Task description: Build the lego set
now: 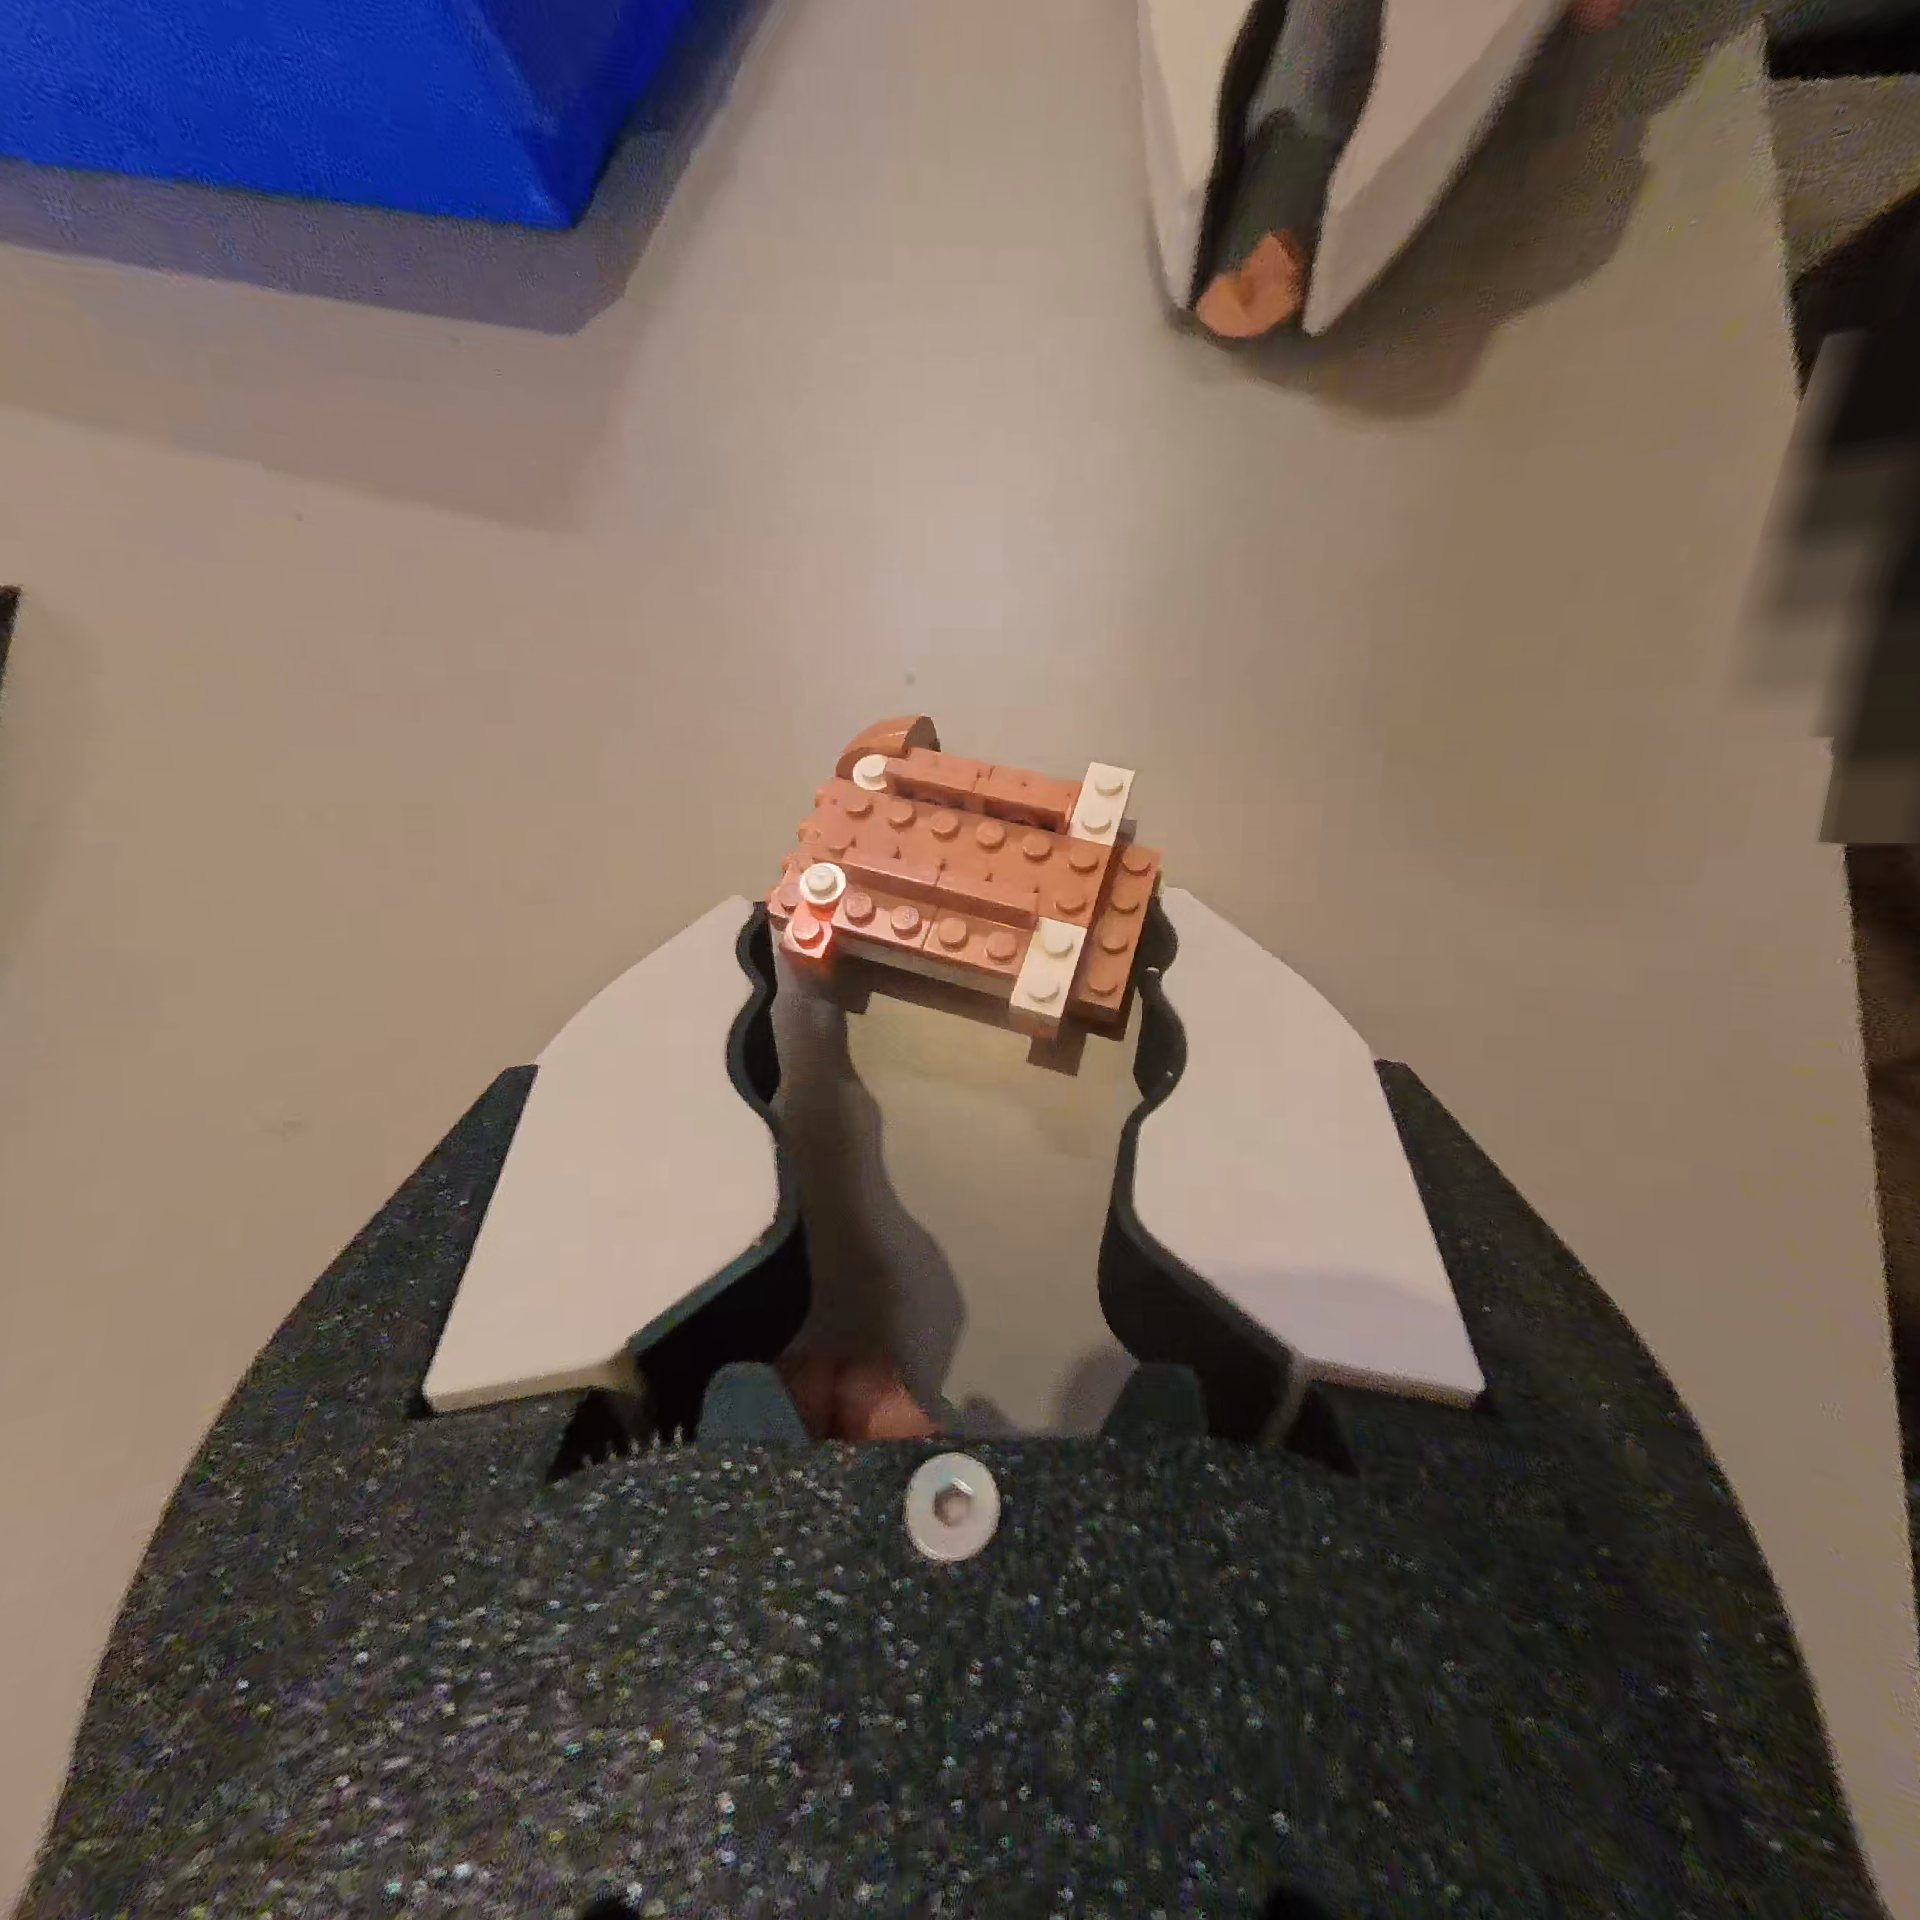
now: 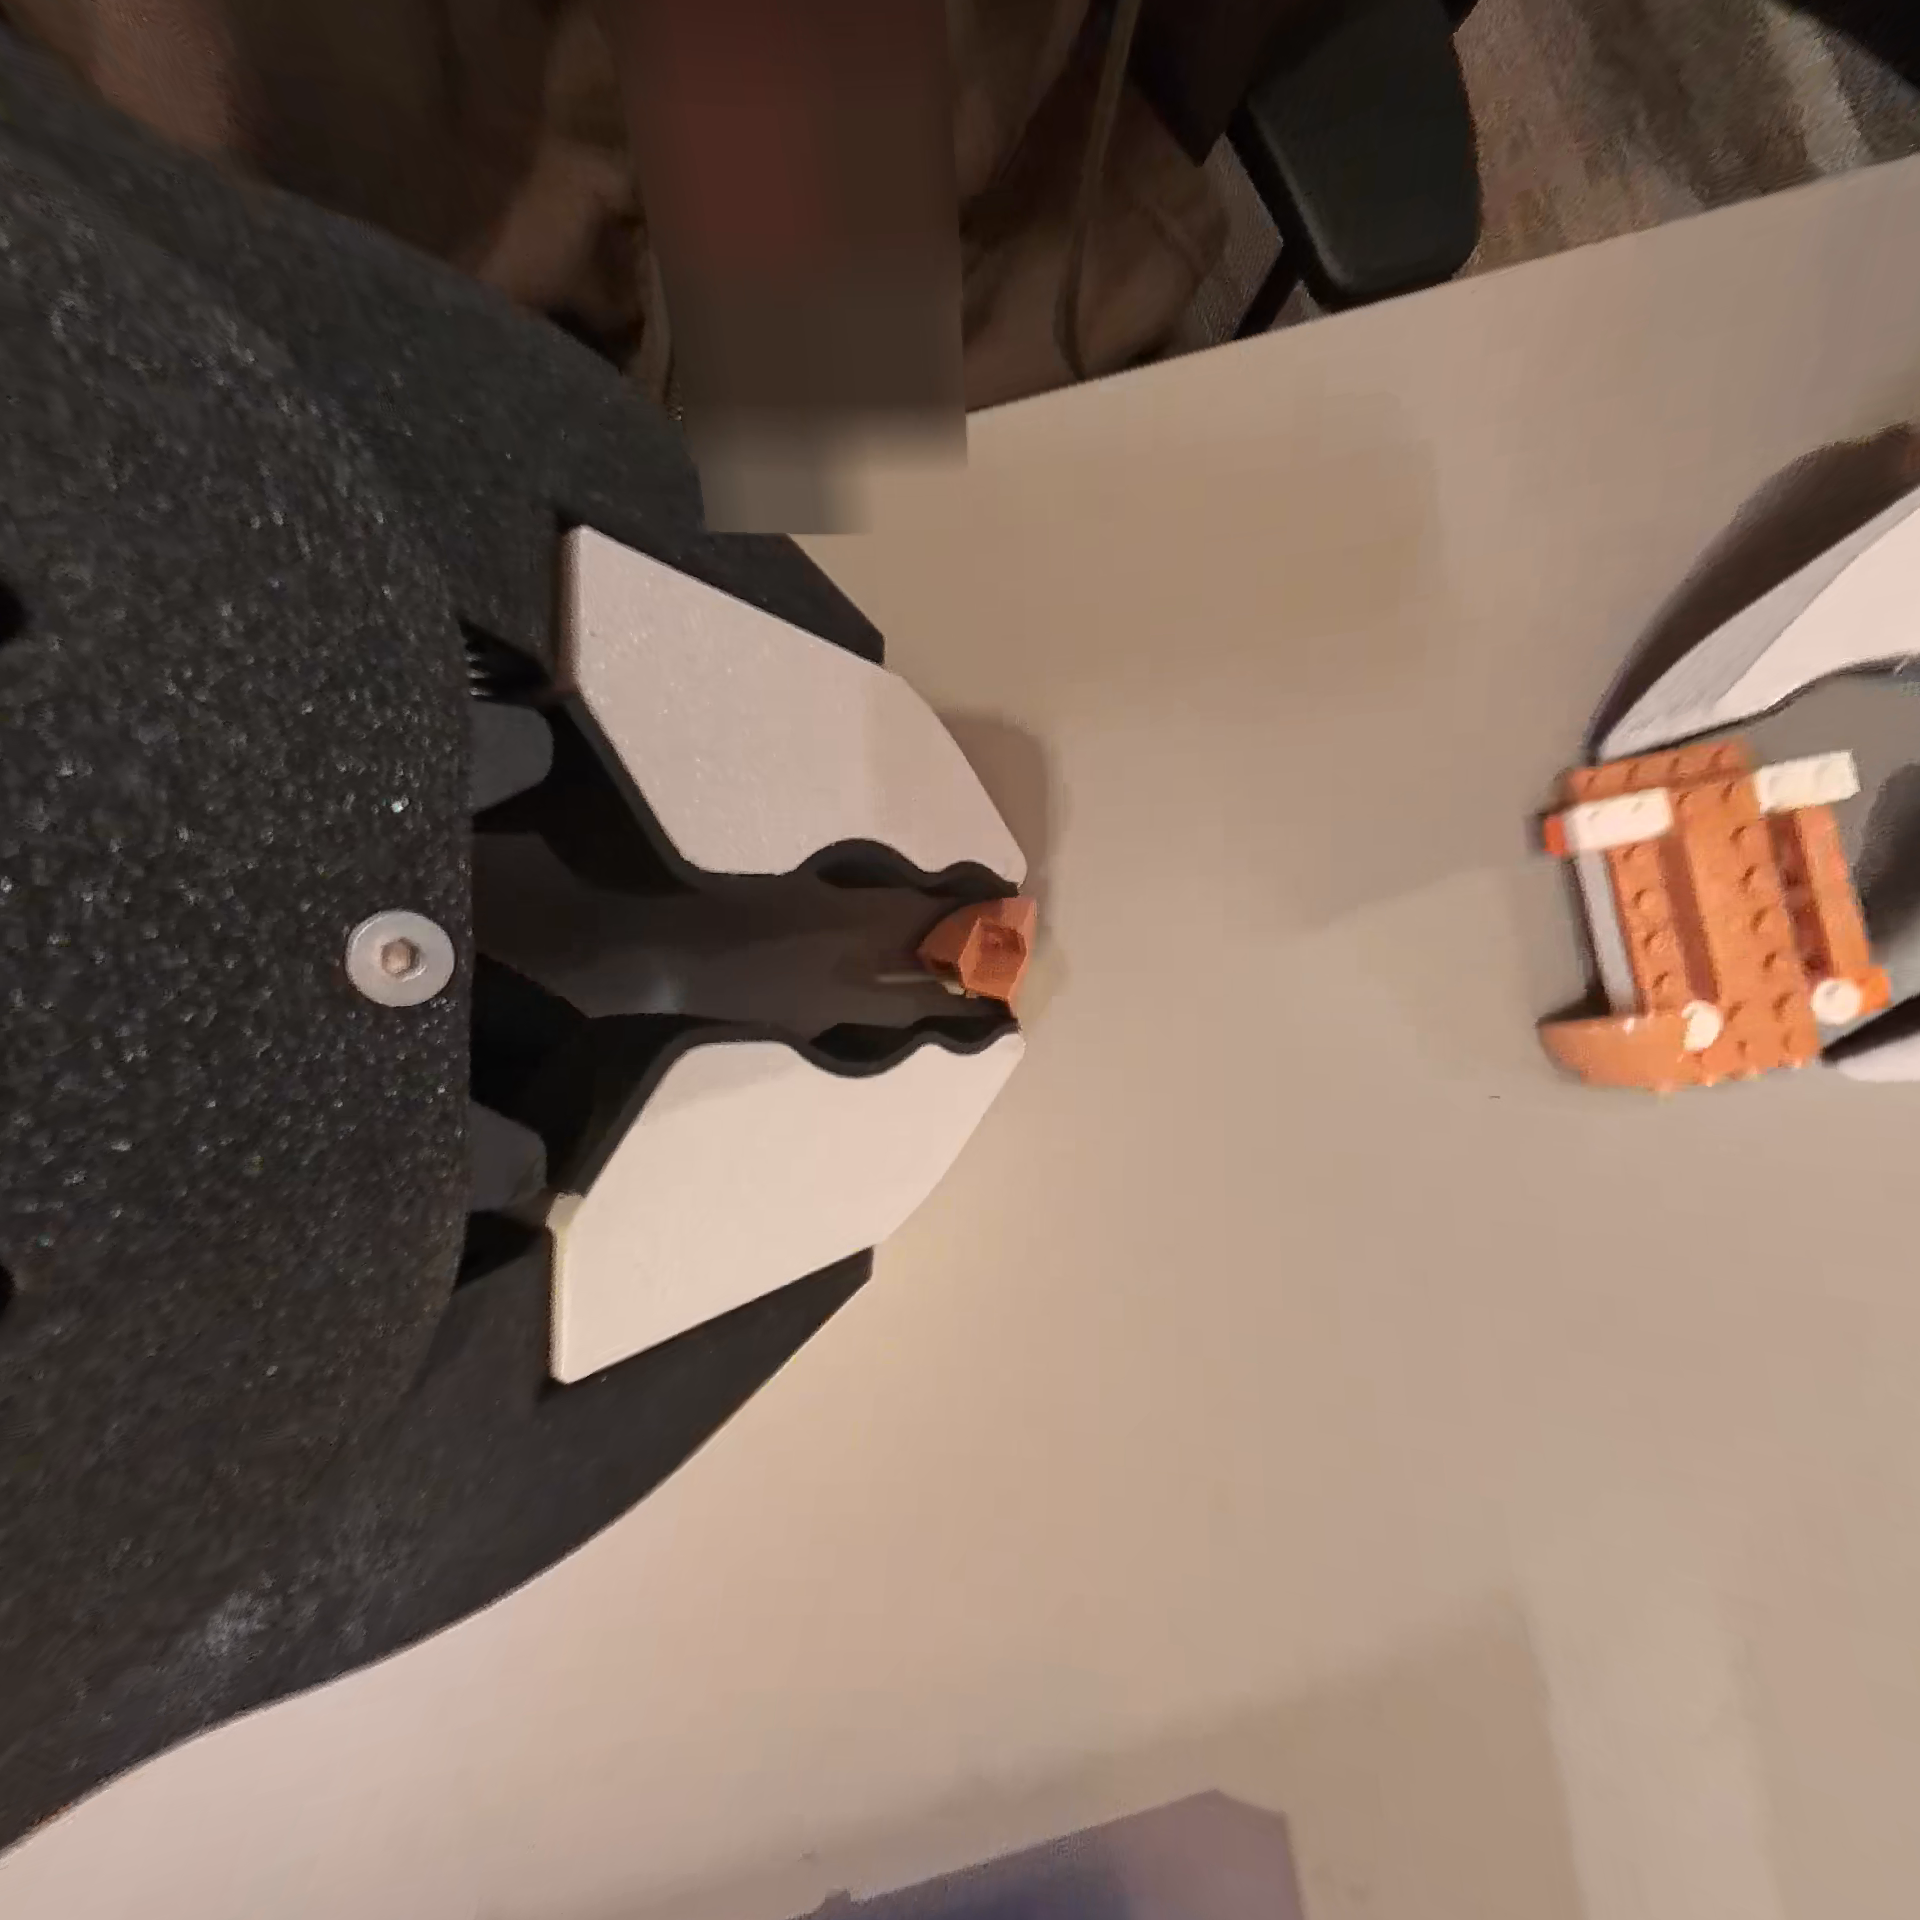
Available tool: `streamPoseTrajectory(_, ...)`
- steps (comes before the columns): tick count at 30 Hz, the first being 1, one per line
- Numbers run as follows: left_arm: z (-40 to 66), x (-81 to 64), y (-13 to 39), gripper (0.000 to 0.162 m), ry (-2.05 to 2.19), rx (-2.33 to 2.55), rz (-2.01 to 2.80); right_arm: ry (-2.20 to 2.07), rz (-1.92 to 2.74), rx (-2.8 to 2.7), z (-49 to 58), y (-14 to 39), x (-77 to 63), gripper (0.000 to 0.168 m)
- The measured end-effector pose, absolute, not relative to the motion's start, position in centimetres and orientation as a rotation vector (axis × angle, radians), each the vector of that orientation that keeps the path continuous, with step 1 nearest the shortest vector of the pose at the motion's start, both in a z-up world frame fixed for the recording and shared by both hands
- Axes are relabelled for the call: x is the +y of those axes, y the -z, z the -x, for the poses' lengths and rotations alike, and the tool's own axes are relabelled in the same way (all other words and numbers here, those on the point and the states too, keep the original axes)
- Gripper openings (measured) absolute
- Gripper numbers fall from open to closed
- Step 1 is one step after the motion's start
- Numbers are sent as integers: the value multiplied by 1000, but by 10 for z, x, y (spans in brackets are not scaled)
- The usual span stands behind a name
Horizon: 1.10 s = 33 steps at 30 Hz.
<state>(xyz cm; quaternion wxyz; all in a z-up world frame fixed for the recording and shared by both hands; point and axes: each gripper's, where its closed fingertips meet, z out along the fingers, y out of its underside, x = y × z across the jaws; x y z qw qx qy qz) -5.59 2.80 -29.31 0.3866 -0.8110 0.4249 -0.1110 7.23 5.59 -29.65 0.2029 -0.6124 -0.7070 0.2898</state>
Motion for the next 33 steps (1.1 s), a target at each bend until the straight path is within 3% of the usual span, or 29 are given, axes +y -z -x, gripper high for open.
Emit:
streamPoseTrajectory(5,55,59,292,70,174,889,2134,-901,1692,-1975,-52,293,58,22)
streamPoseTrajectory(10,61,61,276,89,106,793,2057,-983,1654,-2002,-42,289,56,22)
streamPoseTrajectory(16,17,38,254,85,42,1062,1814,-1024,1576,-2044,-49,283,52,29)
streamPoseTrajectory(26,-32,38,279,50,11,1526,1752,-972,1578,-2010,-73,278,37,32)
streamPoseTrajectory(33,-36,38,289,35,62,1482,1935,-973,1599,-1963,-81,281,30,29)
